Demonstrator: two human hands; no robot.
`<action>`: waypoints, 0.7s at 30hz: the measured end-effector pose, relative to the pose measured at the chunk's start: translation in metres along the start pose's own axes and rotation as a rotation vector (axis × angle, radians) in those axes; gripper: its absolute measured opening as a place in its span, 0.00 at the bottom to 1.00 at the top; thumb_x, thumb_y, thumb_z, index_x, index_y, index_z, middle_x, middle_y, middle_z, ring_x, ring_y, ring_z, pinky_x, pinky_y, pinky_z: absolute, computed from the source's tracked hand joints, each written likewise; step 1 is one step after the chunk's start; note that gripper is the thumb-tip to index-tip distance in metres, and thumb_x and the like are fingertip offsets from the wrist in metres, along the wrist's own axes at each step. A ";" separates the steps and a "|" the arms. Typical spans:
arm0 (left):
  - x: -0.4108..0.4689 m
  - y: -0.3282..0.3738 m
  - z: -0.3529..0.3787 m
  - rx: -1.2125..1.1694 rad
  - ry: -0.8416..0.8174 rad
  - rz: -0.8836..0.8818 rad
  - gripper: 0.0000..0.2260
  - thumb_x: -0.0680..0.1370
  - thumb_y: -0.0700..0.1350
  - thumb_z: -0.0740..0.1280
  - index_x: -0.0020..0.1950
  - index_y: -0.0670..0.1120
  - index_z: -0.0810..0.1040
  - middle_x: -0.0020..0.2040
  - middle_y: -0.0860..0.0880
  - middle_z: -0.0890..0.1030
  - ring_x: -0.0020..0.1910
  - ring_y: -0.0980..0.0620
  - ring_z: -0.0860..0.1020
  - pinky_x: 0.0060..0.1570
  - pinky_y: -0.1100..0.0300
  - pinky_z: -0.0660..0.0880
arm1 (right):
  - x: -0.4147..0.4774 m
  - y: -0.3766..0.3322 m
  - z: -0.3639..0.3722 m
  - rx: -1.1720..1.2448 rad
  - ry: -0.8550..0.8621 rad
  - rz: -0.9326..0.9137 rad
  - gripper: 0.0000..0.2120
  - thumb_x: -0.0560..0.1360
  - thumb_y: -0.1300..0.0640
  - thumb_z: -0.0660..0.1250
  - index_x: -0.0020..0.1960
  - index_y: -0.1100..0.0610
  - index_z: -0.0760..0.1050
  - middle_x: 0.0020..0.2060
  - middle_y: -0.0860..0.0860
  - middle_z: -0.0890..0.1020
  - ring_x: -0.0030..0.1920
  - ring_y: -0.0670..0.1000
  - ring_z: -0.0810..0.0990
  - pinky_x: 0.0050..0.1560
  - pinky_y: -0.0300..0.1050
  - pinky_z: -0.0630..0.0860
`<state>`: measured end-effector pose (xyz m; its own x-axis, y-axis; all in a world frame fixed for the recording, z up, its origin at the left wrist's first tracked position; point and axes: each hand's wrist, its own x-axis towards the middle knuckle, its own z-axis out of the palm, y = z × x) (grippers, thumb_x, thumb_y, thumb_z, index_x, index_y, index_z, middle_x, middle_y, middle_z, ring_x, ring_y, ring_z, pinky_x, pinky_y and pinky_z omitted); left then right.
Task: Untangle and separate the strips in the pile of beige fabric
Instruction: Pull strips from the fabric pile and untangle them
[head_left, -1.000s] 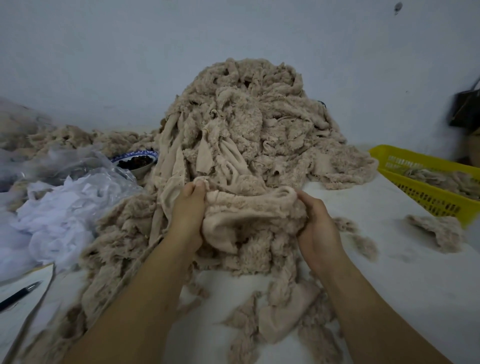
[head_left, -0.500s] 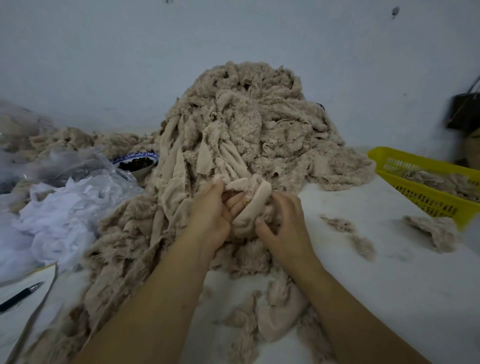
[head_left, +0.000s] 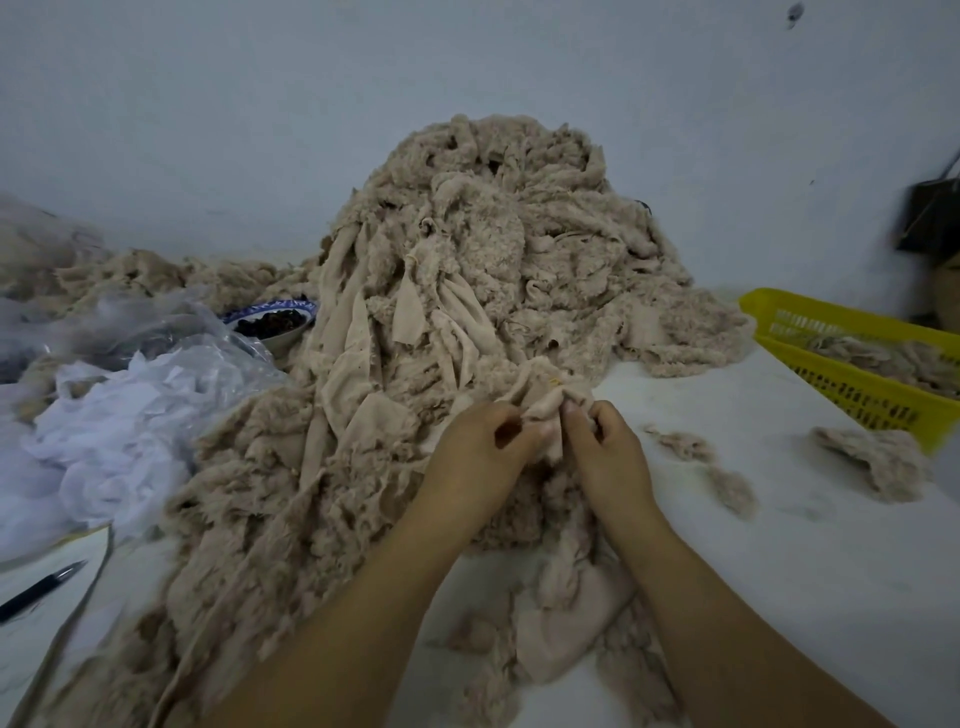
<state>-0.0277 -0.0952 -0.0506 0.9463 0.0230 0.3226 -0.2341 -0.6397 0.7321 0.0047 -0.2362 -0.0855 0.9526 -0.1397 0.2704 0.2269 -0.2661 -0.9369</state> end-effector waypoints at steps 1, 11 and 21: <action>0.002 0.001 0.000 -0.049 -0.004 0.003 0.13 0.79 0.54 0.67 0.36 0.52 0.74 0.36 0.54 0.74 0.33 0.63 0.71 0.33 0.69 0.66 | 0.000 0.000 0.000 0.005 -0.013 -0.010 0.18 0.82 0.49 0.62 0.36 0.53 0.62 0.28 0.46 0.66 0.25 0.42 0.64 0.26 0.34 0.63; 0.039 0.004 -0.062 -1.356 0.313 -0.459 0.16 0.81 0.38 0.56 0.35 0.45 0.73 0.30 0.49 0.75 0.25 0.54 0.73 0.31 0.62 0.74 | 0.008 0.008 -0.008 -0.070 -0.059 0.133 0.14 0.83 0.48 0.59 0.41 0.53 0.68 0.32 0.49 0.70 0.32 0.48 0.67 0.32 0.44 0.62; 0.031 -0.010 -0.069 -1.495 0.304 -0.454 0.13 0.84 0.40 0.55 0.44 0.45 0.76 0.36 0.48 0.79 0.32 0.54 0.78 0.31 0.65 0.75 | 0.007 0.001 -0.014 0.159 0.118 0.133 0.15 0.82 0.44 0.59 0.44 0.54 0.71 0.35 0.49 0.73 0.30 0.44 0.68 0.34 0.45 0.67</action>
<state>-0.0115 -0.0354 -0.0063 0.9604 0.2567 -0.1087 -0.1294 0.7559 0.6418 0.0089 -0.2507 -0.0810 0.9481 -0.2762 0.1575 0.1389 -0.0857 -0.9866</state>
